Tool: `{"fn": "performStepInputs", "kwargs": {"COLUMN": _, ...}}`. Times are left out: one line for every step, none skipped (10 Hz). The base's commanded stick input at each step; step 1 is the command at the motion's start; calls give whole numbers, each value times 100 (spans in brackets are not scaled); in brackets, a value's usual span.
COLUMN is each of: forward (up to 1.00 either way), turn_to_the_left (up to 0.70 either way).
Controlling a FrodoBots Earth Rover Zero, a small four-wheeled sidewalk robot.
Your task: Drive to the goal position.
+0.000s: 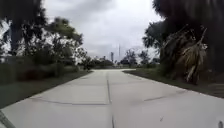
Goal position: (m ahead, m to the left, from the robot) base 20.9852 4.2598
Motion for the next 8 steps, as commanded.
{"fn": "performStepInputs", "kwargs": {"forward": 85, "turn_to_the_left": 0}}
{"fn": "performStepInputs", "kwargs": {"forward": 85, "turn_to_the_left": 0}}
{"fn": "performStepInputs", "kwargs": {"forward": 85, "turn_to_the_left": 0}}
{"fn": "performStepInputs", "kwargs": {"forward": 85, "turn_to_the_left": 0}}
{"fn": "performStepInputs", "kwargs": {"forward": 85, "turn_to_the_left": 0}}
{"fn": "performStepInputs", "kwargs": {"forward": 85, "turn_to_the_left": 0}}
{"fn": "performStepInputs", "kwargs": {"forward": 85, "turn_to_the_left": 0}}
{"fn": "performStepInputs", "kwargs": {"forward": 85, "turn_to_the_left": 0}}
